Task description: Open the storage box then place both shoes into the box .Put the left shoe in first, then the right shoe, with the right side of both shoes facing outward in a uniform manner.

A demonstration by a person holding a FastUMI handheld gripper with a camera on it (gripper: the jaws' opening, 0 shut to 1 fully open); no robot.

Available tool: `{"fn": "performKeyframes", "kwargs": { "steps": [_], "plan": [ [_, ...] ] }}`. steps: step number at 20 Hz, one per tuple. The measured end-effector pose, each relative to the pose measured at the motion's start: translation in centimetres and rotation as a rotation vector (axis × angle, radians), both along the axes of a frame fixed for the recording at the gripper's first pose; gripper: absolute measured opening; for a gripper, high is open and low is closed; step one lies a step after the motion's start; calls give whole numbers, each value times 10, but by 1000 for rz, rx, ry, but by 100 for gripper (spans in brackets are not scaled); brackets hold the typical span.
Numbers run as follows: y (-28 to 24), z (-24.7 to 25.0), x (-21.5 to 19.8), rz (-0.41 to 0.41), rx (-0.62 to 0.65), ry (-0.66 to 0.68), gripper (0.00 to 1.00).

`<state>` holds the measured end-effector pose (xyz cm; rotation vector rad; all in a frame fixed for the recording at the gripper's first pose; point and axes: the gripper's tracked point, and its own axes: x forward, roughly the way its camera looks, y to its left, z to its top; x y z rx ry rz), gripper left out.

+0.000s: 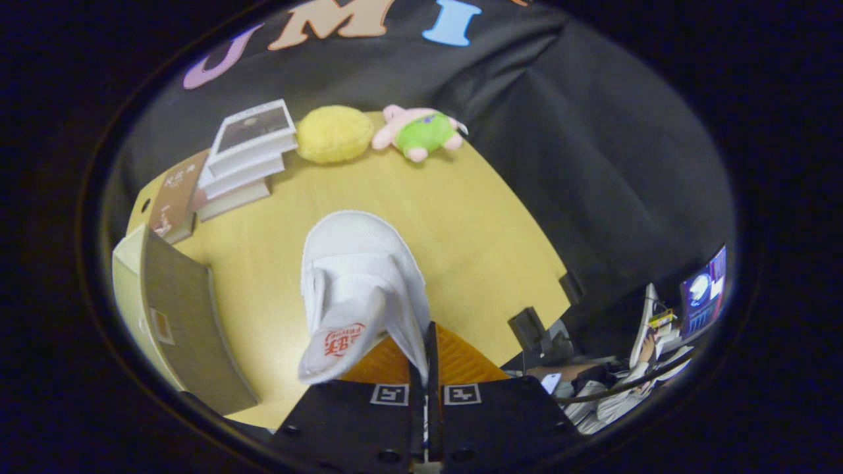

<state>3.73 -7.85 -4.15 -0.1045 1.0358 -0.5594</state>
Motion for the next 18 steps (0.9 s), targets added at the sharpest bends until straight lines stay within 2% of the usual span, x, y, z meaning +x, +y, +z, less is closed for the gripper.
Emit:
{"fn": "performKeyframes", "kwargs": {
  "steps": [4,7,11,15,18],
  "plan": [
    [77,62,26,124,28,-149,5],
    [150,65,27,234,108,-166,5],
    [238,62,25,349,118,-143,5],
    [315,39,29,400,236,-146,5],
    [327,24,34,394,242,-142,5]
  ]
}}
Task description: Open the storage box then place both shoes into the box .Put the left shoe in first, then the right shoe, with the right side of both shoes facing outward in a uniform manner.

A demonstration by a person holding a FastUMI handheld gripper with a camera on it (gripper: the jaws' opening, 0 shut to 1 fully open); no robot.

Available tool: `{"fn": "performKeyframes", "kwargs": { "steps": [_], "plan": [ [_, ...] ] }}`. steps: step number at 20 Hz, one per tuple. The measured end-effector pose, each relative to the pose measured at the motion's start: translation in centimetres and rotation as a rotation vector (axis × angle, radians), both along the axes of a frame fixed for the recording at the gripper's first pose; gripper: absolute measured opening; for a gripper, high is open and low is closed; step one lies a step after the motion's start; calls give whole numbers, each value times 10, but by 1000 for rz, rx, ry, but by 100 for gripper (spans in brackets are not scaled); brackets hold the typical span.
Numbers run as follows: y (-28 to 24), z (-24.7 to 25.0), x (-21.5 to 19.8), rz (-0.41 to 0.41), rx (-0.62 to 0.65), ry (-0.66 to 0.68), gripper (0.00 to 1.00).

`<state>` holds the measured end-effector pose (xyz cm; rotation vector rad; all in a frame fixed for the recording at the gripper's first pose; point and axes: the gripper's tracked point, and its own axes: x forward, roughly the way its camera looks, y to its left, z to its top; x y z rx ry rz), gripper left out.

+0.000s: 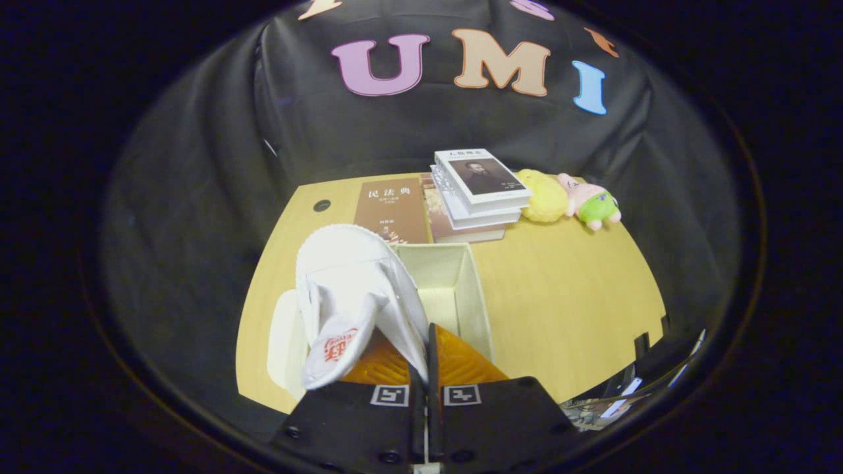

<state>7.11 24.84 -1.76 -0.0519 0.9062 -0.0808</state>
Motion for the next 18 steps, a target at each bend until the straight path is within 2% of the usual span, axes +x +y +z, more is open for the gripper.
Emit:
{"fn": "performKeyframes", "kwargs": {
  "steps": [4,8,15,18],
  "plan": [
    [-7,-4,14,-38,-12,13,5],
    [-18,-20,33,-39,-49,52,5],
    [-49,-89,32,10,-211,206,5],
    [-44,-108,35,43,-219,234,8]
  ]
}}
